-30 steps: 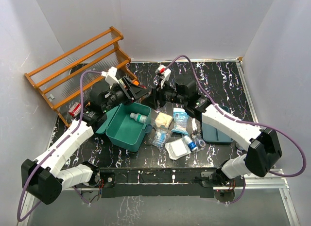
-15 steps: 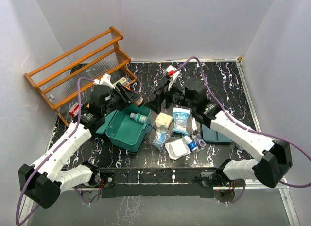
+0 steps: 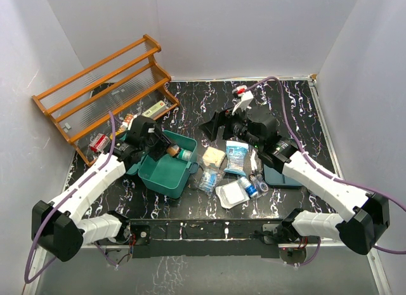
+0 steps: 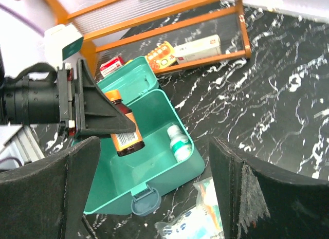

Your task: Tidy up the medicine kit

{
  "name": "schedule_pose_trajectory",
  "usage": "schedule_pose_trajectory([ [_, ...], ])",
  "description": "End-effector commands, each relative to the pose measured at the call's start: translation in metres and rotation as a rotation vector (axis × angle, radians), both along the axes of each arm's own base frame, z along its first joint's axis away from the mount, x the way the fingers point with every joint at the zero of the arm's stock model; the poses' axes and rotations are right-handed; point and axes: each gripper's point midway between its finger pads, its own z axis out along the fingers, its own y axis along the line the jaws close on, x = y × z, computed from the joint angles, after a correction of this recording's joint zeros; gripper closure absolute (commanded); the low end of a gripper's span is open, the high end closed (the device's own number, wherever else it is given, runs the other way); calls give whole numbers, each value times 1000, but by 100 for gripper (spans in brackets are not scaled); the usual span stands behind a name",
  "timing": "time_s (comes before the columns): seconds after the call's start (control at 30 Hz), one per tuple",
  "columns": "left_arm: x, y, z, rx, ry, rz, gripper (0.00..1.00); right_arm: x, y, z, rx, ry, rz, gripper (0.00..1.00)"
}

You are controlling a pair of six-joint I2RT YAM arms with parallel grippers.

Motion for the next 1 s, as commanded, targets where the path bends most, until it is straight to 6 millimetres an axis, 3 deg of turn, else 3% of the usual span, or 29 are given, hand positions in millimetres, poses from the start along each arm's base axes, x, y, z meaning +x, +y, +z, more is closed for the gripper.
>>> schedule_pose_trajectory([
  [0.0,8,-1,-3,-48,29,94,61,11,-11,6,77,84,-134,17],
  [0.17,12,-12,-23,-29,98,126,62,8,-17,-8,65,139,-165,18],
  [0.3,6,-24,-37,79,125,115,62,0,-27,-8,91,115,-177,17],
  [0.43,1,-26,-51,75,156,147,62,-3,-35,-7,103,95,-200,17],
  [0.97,-5,-31,-87,83,292,232,54,-2,-33,-16,72,114,-192,16],
])
